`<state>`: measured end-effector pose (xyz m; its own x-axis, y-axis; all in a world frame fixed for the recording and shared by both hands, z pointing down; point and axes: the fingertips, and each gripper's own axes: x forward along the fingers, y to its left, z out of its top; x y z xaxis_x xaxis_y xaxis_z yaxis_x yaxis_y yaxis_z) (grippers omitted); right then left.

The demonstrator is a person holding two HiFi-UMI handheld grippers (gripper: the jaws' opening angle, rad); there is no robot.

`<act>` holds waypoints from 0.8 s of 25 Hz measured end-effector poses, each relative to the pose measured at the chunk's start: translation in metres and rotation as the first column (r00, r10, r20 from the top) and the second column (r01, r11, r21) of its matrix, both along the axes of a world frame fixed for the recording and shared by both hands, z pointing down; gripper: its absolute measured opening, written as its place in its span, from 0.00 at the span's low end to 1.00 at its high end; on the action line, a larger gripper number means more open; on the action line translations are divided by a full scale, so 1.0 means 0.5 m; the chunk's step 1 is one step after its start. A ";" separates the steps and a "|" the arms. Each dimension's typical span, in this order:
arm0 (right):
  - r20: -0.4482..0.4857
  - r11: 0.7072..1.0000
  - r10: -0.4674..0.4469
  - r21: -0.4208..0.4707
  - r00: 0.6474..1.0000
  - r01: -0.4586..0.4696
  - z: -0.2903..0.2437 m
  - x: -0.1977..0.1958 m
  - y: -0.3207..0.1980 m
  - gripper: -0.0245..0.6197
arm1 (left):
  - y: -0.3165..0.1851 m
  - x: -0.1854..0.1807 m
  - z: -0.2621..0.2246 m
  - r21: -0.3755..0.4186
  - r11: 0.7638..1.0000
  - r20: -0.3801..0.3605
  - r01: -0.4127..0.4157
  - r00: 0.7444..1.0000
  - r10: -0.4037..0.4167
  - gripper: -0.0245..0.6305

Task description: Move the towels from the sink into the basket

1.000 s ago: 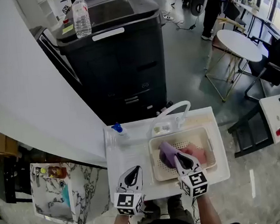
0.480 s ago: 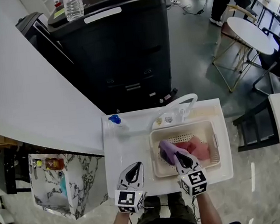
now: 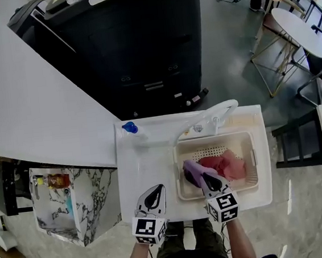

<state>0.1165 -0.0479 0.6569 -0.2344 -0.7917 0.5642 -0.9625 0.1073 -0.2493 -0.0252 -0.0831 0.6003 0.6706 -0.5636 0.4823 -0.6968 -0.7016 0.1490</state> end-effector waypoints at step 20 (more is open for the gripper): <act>0.017 0.994 -0.018 -0.112 1.000 0.020 0.055 0.000 0.012 0.11 | 0.009 0.022 0.032 -0.037 0.999 0.004 -0.020 1.000 0.020 0.04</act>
